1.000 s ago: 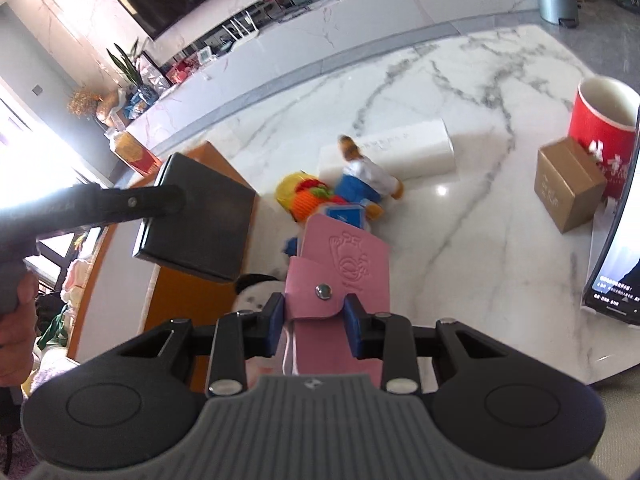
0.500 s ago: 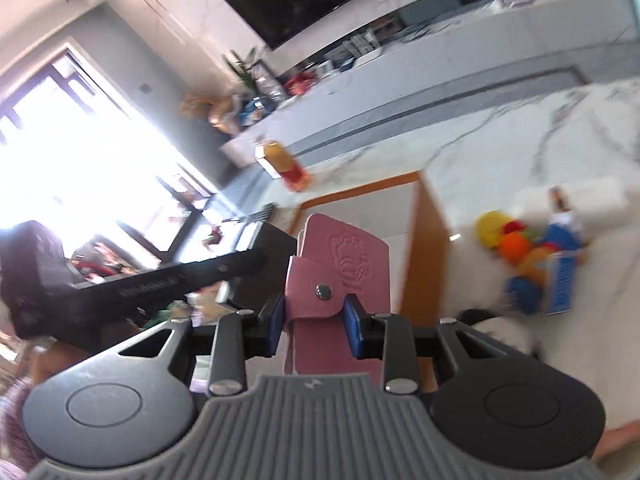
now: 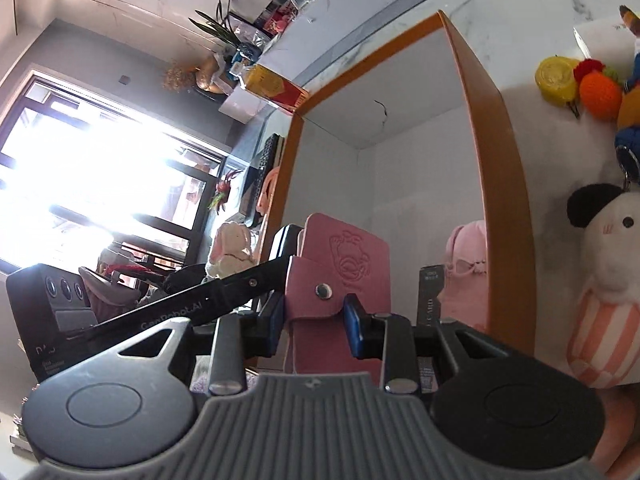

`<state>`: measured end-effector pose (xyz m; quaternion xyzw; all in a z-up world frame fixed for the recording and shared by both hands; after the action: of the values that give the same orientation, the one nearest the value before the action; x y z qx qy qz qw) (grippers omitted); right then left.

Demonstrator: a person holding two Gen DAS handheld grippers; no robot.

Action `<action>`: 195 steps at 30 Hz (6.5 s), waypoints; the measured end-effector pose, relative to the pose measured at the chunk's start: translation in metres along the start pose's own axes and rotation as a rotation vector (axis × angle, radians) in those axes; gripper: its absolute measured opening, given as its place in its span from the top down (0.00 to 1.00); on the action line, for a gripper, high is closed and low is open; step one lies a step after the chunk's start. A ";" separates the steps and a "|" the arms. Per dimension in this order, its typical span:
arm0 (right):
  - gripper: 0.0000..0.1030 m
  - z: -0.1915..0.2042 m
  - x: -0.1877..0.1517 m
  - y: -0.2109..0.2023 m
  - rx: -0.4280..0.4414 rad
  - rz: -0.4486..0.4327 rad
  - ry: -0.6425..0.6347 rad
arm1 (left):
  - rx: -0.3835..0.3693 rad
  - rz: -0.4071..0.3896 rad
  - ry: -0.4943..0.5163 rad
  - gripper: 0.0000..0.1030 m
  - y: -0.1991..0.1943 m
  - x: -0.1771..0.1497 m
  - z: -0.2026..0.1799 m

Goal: Organize objects
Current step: 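Carry the pink wallet and black case over the box and lower them inside, then open both grippers to release the wallet and case, then withdraw, then grasp the white dog plush with the left gripper, then grasp the duck plush with the right gripper while the left holds the dog plush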

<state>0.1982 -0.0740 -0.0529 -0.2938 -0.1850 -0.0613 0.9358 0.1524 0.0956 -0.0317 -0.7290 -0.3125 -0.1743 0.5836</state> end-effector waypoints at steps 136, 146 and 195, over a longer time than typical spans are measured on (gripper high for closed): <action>0.44 -0.131 0.012 -0.126 -0.587 -0.233 -0.148 | -0.006 0.222 0.655 0.34 0.068 -0.089 -0.214; 0.40 -0.143 0.014 -0.126 -0.566 -0.222 -0.112 | 0.067 0.268 0.811 0.25 0.089 -0.110 -0.233; 0.38 -0.165 0.121 -0.065 -0.438 -0.319 0.117 | -0.185 -0.102 0.341 0.40 0.057 0.037 -0.190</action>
<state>0.3464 -0.2222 -0.0980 -0.4521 -0.1571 -0.2632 0.8377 0.2386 -0.0848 -0.0015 -0.7228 -0.2283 -0.3524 0.5489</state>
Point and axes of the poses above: each gripper's, at about its wrist camera, not at the fingertips, and y roughly the way its jaws point, z to its left, x to its top, the point moved 3 cm from there along y, roughly the way its jaws point, and after that the axes turned 7 degrees about -z, right-handed, at the moved point
